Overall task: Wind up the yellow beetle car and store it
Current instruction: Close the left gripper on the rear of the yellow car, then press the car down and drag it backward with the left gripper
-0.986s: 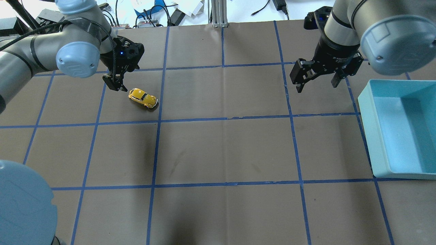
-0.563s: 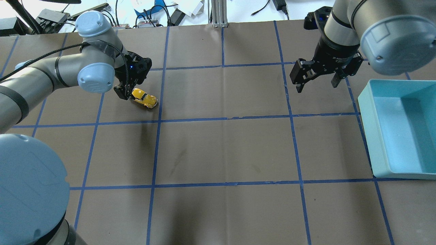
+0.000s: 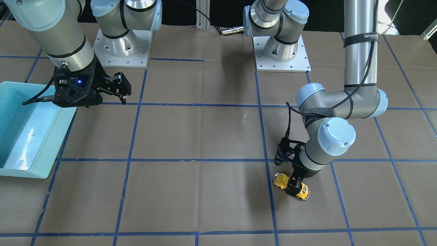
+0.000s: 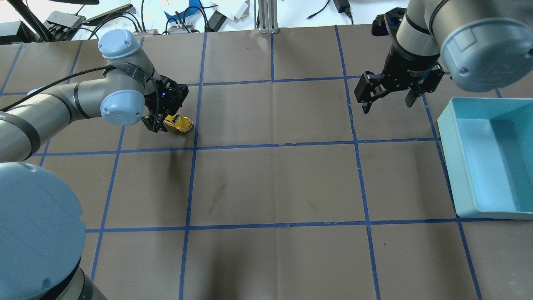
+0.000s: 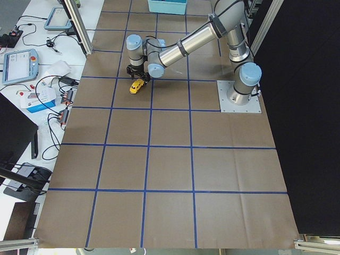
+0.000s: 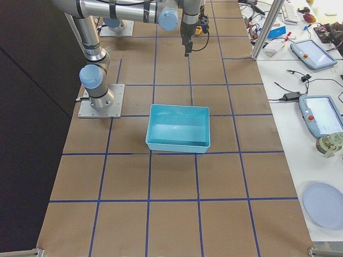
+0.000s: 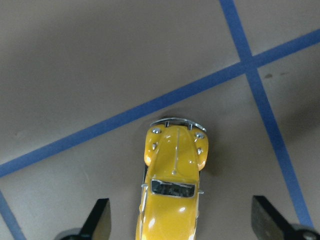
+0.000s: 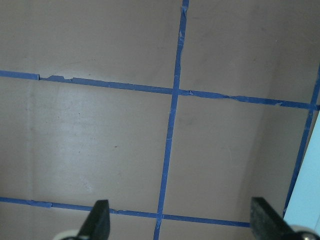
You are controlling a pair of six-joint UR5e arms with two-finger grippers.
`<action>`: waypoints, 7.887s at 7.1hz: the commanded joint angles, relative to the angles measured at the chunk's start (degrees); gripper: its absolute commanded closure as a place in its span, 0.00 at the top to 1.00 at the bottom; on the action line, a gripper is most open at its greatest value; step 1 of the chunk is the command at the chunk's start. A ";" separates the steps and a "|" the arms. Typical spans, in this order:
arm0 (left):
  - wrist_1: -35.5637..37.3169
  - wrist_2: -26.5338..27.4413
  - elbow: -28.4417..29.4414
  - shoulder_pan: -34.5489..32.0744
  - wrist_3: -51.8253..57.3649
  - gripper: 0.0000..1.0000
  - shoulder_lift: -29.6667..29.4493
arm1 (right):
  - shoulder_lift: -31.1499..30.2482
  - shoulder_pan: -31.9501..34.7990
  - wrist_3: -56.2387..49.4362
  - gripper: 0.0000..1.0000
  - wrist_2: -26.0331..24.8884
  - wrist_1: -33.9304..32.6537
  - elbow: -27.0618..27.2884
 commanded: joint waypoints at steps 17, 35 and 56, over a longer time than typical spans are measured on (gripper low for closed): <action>0.55 2.15 1.28 0.00 5.04 0.08 -0.97 | 0.00 0.00 -0.21 1.00 0.00 0.15 0.61; -1.29 1.64 0.49 -4.48 -4.81 0.00 -0.96 | 0.00 0.00 -0.39 1.00 -0.18 0.06 1.23; 0.99 1.55 1.37 -3.16 -8.50 0.00 -2.72 | 0.00 0.00 -0.39 1.00 -0.35 0.06 1.14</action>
